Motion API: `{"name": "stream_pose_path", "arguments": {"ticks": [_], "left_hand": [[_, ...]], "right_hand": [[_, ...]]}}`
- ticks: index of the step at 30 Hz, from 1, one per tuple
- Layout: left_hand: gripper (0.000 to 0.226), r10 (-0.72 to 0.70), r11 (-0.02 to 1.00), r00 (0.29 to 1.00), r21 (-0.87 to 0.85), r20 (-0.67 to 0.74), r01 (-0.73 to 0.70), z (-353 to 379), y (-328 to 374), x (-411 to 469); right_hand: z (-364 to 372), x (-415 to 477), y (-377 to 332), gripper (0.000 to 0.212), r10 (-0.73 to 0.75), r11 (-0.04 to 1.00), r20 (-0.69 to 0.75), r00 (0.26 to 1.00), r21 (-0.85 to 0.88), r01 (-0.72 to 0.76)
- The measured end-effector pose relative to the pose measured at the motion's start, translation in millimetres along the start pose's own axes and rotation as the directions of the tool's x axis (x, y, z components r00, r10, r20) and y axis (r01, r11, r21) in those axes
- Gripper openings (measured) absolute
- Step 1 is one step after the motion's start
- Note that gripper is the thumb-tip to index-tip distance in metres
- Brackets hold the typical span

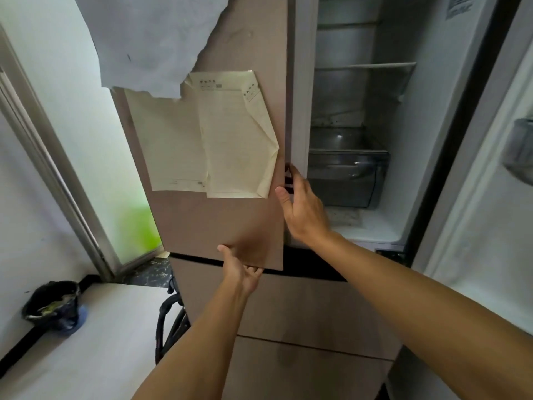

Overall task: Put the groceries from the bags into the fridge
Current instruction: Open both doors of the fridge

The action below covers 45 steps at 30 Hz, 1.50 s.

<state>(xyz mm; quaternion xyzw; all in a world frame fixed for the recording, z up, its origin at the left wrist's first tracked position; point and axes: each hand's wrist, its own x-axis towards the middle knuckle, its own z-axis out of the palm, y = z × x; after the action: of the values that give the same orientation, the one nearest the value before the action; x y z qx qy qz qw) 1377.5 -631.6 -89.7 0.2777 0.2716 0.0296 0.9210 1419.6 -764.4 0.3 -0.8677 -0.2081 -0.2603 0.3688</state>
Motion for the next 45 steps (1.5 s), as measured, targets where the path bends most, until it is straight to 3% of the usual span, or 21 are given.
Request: {"name": "stream_pose_path", "arguments": {"ticks": [3,6,11,16,22,26,31,33,35,38,40,42,45], "left_hand": [[0.080,0.028,0.998,0.998,0.062,-0.050,-0.025,0,1,-10],[0.073,0.042,0.992,0.992,0.125,-0.120,-0.026,-12,4,-26],[0.059,0.126,0.955,0.987,0.283,-0.101,-0.092,-54,22,-66],[0.042,0.248,0.877,0.969,0.430,-0.024,-0.214,-83,41,-115],[0.040,0.403,0.820,0.902,0.499,-0.155,-0.280,-135,85,-152],[0.058,0.396,0.825,0.894,0.508,-0.211,-0.245,-170,121,-172],[0.050,0.541,0.759,0.814,0.539,-0.211,-0.365,-188,169,-195],[0.045,0.643,0.669,0.746,0.600,-0.171,-0.439,-186,190,-204],[0.042,0.740,0.506,0.671,0.692,-0.043,-0.514,-181,204,-217],[0.049,0.828,0.144,0.503,0.774,0.247,-0.617,-176,217,-236],[0.062,0.781,-0.095,0.421,0.754,0.461,-0.649,-172,223,-240],[0.073,0.688,-0.228,0.430,0.737,0.584,-0.637,-167,223,-233],[0.081,0.650,-0.240,0.486,0.765,0.584,-0.598,-166,227,-214]], "right_hand": [[-6,-12,-7,0.069,-0.048,0.998,-0.031,0.998,-0.039,0.047],[-11,-28,-13,0.076,-0.204,0.979,-0.058,0.977,-0.040,0.202],[-9,-60,-28,0.061,-0.492,0.870,-0.075,0.868,-0.002,0.493],[-12,-86,-67,0.047,-0.598,0.786,-0.096,0.795,0.121,0.606],[-17,-77,-100,0.046,-0.505,0.846,-0.192,0.841,0.081,0.526],[1,-73,-130,0.054,-0.391,0.908,-0.028,0.920,0.152,0.391],[57,-97,-180,0.054,-0.343,0.938,0.152,0.927,0.101,0.331],[80,-105,-186,0.056,-0.300,0.953,0.215,0.929,0.035,0.300],[95,-108,-183,0.054,-0.234,0.969,0.203,0.951,-0.030,0.245],[107,-112,-181,0.061,-0.131,0.990,0.079,0.988,-0.039,0.134],[114,-115,-187,0.065,-0.112,0.992,0.031,0.993,-0.050,0.113],[122,-118,-200,0.068,-0.103,0.989,0.034,0.994,-0.100,0.106],[130,-116,-214,0.061,-0.170,0.976,0.118,0.978,-0.114,0.184]]}}
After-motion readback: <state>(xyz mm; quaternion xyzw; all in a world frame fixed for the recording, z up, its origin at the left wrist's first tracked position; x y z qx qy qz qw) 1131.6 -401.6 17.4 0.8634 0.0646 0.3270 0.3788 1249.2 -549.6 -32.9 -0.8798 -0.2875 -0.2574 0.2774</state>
